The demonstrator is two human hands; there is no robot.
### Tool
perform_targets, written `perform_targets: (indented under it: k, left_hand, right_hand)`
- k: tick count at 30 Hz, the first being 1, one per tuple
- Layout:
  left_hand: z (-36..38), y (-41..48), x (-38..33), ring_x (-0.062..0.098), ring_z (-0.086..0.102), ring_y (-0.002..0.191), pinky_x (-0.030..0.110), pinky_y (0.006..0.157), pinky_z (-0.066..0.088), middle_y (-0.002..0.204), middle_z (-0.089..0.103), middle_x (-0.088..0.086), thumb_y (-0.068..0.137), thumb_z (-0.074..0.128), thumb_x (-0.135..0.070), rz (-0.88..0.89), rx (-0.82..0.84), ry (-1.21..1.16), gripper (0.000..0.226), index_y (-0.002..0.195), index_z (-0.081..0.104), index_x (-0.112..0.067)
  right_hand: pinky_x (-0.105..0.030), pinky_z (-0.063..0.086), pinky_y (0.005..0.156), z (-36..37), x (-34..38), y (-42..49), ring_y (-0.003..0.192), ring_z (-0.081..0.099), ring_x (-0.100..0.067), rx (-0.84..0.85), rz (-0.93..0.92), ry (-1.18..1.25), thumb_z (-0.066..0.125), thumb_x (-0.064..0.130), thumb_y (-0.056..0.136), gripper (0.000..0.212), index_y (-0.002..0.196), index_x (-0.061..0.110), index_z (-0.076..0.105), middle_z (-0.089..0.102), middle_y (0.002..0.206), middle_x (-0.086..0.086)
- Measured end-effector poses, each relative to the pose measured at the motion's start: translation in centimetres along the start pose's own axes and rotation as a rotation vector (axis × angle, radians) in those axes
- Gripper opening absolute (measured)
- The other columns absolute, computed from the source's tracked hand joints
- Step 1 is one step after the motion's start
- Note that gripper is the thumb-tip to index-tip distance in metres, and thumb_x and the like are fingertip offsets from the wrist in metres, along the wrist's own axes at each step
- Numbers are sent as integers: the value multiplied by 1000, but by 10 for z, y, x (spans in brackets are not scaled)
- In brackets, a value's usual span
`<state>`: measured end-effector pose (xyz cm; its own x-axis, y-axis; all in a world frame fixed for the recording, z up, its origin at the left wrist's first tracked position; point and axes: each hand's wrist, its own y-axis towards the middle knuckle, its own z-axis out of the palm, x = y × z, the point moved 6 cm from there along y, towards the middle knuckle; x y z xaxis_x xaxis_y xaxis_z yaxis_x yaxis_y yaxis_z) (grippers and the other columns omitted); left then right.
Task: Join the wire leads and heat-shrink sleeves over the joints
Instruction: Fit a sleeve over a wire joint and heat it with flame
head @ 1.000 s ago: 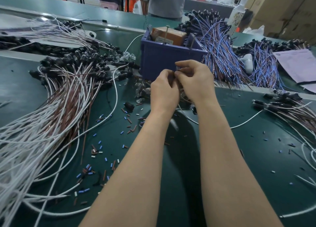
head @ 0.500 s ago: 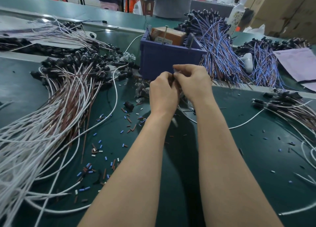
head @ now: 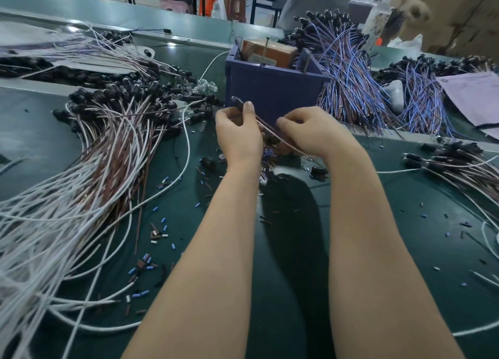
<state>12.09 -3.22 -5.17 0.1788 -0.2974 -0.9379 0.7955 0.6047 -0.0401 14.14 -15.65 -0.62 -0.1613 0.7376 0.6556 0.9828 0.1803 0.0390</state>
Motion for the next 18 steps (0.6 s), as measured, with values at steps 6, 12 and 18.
perform_targets:
  k: [6, 12, 18]
  left_hand:
    - [1, 1, 1, 6, 55, 53, 22, 60, 51, 76, 56, -1, 93, 57, -14, -8, -7, -30, 11, 94, 46, -12]
    - [-3, 3, 2, -3, 52, 42, 24, 64, 52, 68, 56, -2, 94, 55, -12, -39, -46, -85, 12, 103, 52, -4]
    - [7, -3, 6, -2, 54, 44, 13, 49, 48, 64, 56, -2, 93, 57, -9, -148, 104, -64, 7, 86, 58, -5]
  right_hand:
    - [-40, 52, 90, 7, -2, -6, 91, 69, -24, 116, 66, -31, 42, 34, 99, 38, 100, 6, 67, 74, 91, -8]
    - [-26, 49, 63, 11, -1, -5, 56, 63, -4, 137, 43, -89, 40, 31, 101, 35, 93, 16, 71, 59, 63, 2]
    - [-8, 29, 33, 5, -2, -5, 34, 47, 2, 66, 36, -109, 39, 28, 102, 33, 95, 13, 68, 53, 62, 4]
